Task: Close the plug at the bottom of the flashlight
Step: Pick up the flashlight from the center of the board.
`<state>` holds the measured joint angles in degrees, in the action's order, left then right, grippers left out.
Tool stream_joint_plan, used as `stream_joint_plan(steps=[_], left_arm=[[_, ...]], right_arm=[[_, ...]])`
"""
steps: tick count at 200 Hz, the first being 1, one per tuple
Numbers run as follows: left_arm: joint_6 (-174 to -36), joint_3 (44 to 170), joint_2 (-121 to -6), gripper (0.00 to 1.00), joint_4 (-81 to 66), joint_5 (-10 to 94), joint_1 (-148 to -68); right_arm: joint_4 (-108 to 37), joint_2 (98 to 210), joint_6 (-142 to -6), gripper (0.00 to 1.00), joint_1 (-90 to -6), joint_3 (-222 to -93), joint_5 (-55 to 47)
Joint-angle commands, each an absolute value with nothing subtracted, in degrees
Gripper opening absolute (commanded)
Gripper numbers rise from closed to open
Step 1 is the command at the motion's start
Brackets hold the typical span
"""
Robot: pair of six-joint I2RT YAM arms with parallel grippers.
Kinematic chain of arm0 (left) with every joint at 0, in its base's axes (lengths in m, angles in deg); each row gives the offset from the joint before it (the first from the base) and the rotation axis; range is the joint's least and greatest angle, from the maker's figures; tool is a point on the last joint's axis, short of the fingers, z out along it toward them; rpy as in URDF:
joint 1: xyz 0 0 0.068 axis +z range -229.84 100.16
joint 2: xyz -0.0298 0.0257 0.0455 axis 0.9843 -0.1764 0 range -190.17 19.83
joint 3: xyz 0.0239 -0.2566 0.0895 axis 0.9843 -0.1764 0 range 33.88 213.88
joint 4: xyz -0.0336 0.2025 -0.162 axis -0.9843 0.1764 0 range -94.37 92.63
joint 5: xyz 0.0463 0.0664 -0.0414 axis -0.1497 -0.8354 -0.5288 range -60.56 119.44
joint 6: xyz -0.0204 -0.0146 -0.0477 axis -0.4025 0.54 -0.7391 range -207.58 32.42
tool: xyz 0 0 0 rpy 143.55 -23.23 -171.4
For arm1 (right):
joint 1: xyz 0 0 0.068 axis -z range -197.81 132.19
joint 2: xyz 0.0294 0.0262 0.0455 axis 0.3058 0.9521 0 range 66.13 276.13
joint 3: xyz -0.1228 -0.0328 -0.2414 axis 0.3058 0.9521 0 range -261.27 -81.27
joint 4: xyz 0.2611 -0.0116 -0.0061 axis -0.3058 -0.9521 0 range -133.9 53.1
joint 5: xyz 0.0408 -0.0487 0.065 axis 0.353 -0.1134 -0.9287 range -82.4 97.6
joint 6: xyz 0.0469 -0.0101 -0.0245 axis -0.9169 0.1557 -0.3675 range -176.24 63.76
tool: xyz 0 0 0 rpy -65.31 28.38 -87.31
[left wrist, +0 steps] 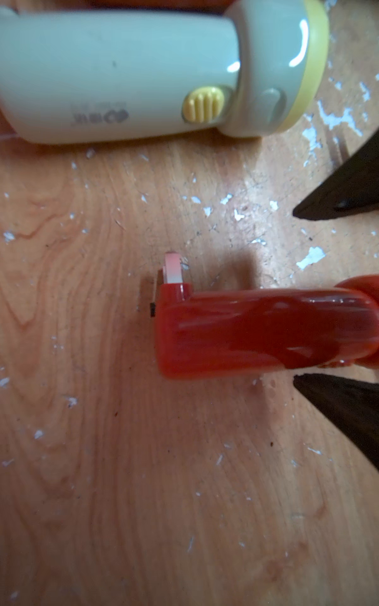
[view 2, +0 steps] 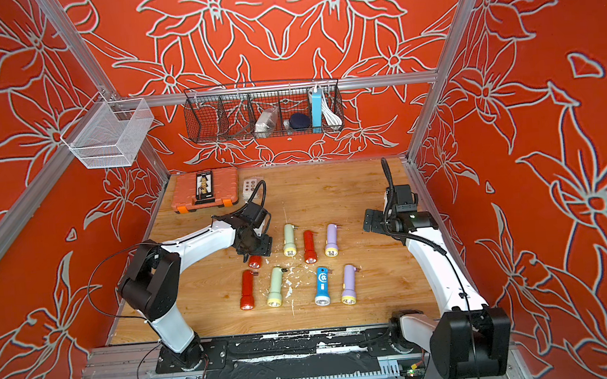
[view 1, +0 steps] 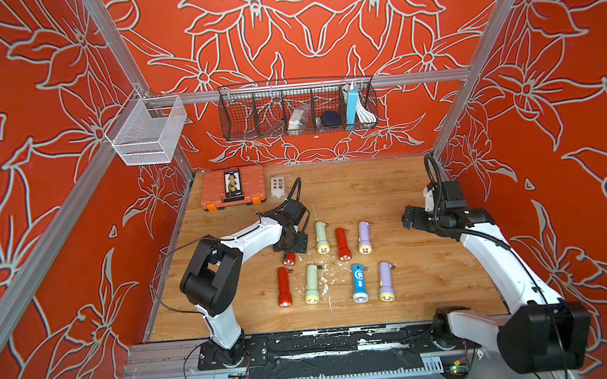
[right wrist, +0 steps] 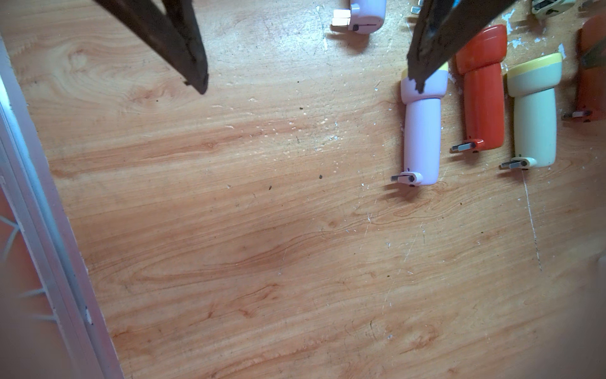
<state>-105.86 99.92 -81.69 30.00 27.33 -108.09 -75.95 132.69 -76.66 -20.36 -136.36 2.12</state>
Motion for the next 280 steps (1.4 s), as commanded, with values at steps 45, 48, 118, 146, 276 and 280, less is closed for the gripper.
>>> stream_joint_plan(steps=[45,48,118,146,276,280], left_arm=[[-105.2,102.2,-86.0,0.59,31.0,23.6,-108.2],[-105.2,102.1,-86.1,0.58,31.0,23.6,-108.3],[-103.9,100.6,-86.6,0.21,30.7,21.7,-108.2],[-102.6,101.9,-84.4,0.06,31.7,20.6,-108.2],[-88.3,95.9,-56.2,0.00,5.7,45.4,-107.1],[-87.3,94.2,-55.0,0.00,3.3,46.5,-106.9]], right_arm=[[-76.6,132.5,-77.0,0.98,-21.1,-135.4,-0.2],[-76.6,132.5,-77.0,0.98,-21.1,-135.4,-0.2],[-77.5,132.3,-76.5,0.98,-21.1,-135.2,0.4],[-76.4,132.2,-76.5,0.98,-21.2,-136.4,-0.2],[-62.9,142.4,-73.2,0.98,-32.1,-156.1,-22.2],[-62.3,142.3,-73.1,0.98,-32.2,-156.3,-23.2]])
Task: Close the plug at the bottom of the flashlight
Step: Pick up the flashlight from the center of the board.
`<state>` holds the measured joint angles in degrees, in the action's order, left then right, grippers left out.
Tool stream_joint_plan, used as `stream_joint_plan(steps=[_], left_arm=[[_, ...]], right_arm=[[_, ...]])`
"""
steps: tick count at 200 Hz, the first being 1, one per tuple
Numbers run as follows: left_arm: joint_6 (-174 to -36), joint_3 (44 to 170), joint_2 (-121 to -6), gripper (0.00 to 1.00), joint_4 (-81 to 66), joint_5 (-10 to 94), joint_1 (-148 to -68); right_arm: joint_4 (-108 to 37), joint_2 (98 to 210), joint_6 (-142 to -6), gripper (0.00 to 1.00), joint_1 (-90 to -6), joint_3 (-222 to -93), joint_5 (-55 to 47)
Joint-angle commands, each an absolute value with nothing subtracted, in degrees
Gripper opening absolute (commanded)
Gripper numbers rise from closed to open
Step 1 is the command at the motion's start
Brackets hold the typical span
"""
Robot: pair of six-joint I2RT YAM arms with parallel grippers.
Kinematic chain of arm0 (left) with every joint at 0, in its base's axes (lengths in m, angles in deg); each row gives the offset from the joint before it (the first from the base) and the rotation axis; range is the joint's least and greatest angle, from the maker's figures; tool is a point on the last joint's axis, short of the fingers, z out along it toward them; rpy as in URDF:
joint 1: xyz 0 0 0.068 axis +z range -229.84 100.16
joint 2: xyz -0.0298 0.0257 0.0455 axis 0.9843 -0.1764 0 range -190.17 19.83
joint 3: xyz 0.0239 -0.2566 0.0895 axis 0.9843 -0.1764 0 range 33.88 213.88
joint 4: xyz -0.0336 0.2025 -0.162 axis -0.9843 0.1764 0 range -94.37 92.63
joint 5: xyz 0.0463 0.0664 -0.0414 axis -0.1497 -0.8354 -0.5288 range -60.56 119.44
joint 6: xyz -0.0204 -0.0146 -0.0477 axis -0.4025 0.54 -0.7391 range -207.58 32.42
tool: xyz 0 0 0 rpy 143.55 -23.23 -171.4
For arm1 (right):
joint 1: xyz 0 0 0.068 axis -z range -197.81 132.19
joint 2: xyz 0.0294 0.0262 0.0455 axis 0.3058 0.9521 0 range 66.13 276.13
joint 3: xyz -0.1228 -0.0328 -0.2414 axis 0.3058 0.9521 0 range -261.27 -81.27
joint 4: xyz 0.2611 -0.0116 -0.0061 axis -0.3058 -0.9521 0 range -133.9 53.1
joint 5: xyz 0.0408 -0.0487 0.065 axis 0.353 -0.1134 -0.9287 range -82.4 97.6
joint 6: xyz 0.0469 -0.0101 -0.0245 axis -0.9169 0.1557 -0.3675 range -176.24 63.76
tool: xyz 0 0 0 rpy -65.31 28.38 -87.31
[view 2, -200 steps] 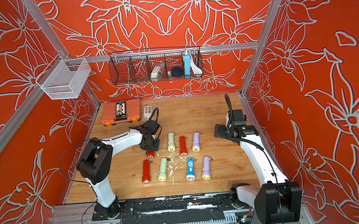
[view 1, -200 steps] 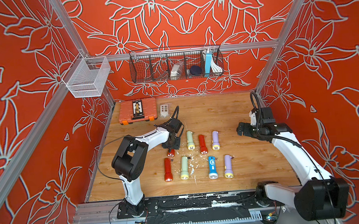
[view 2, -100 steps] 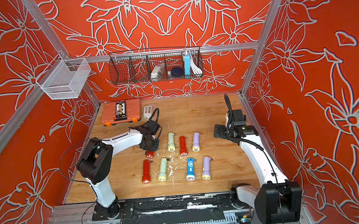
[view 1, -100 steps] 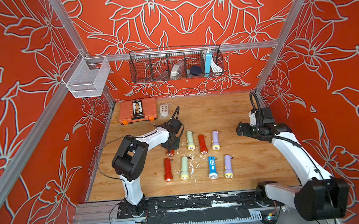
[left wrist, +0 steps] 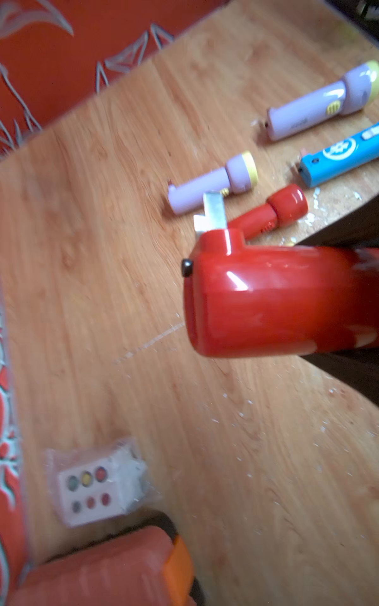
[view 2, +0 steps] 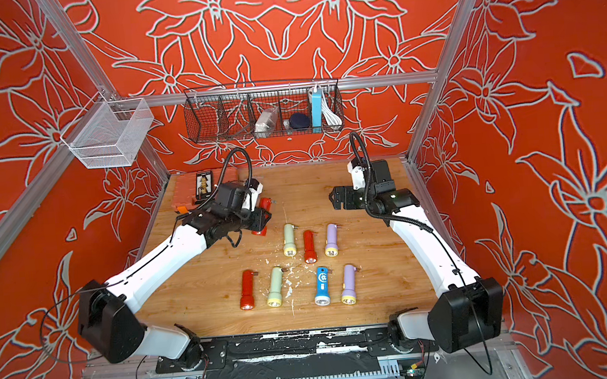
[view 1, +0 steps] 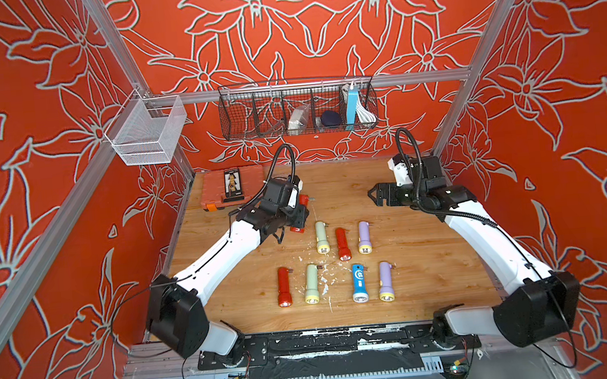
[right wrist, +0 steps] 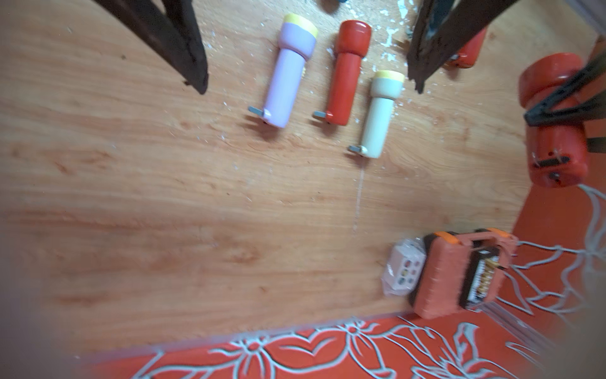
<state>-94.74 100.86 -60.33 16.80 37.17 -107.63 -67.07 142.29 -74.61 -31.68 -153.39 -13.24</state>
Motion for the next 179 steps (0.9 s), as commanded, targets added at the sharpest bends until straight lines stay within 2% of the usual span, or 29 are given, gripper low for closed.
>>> stream_joint_plan(steps=[1,33,58,127,179], left_arm=[[-87.1,93.8,-54.7,0.00,2.6,46.8,-106.9],[-81.6,82.1,-46.3,0.00,-14.3,56.3,-104.3],[-80.4,80.7,-44.4,0.00,-15.4,63.8,-101.3],[-82.8,76.2,-42.2,0.00,-25.1,77.8,-99.9],[-81.2,74.3,-40.5,0.00,-29.2,85.3,-99.9]], right_arm=[[-62.2,142.3,-73.2,0.98,-32.1,-156.3,-23.5],[-57.7,142.0,-72.9,0.98,-32.2,-157.2,-35.3],[-54.0,142.8,-74.2,0.96,-33.4,-158.2,-45.9],[-49.6,141.7,-70.7,0.93,-42.1,-158.6,-53.3],[-52.6,142.3,-67.6,0.86,-43.3,-161.6,-56.7]])
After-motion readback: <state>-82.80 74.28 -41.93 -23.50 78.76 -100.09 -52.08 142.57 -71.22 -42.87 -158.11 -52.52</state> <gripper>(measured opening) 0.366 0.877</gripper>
